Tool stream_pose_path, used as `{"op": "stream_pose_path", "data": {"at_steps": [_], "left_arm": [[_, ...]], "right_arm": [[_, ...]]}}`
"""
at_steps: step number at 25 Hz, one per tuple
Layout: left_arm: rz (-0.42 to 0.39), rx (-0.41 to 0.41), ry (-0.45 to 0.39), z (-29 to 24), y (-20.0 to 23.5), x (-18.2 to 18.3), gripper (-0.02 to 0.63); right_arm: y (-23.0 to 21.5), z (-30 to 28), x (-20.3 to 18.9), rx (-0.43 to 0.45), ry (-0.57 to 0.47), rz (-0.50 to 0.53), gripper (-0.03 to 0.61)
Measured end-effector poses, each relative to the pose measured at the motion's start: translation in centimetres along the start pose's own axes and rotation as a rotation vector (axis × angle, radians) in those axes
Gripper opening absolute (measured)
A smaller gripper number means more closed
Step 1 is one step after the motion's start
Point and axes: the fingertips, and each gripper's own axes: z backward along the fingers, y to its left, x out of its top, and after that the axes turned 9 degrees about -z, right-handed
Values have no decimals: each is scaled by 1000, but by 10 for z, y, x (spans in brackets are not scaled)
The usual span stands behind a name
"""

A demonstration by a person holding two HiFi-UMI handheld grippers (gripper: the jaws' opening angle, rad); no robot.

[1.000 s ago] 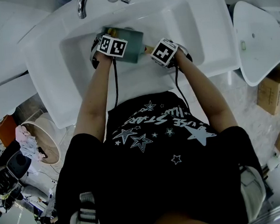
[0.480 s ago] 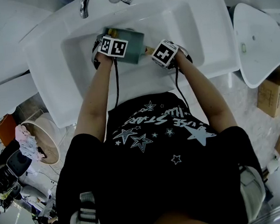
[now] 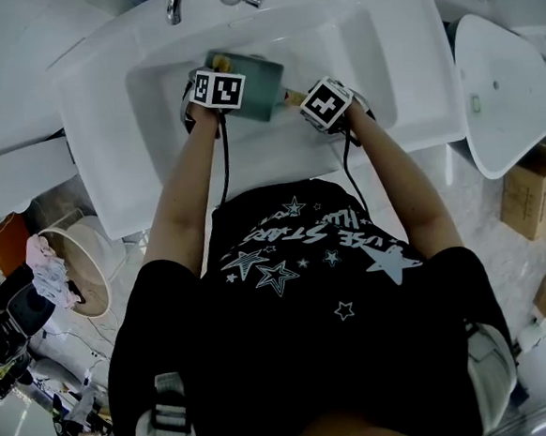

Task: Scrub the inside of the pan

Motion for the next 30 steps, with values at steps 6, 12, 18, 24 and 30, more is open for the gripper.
{"op": "stream_pose_path", "data": {"at_steps": [6, 12, 18, 24, 30], "left_arm": [[34, -14, -43, 21, -10, 3, 43], [142, -53, -107, 52, -25, 3, 43], [176, -22, -163, 84, -45, -1, 43], [253, 2, -228, 132, -72, -4, 43], [333, 7, -305, 167, -97, -7, 43]], "right_arm": [[-5, 22, -2, -31, -60, 3, 160], [-6, 48, -4, -58, -153, 13, 138], [-2, 75, -17, -76, -234, 19, 72], [2, 102, -24, -125, -379, 9, 18], [2, 130, -25, -141, -514, 16, 8]]}}
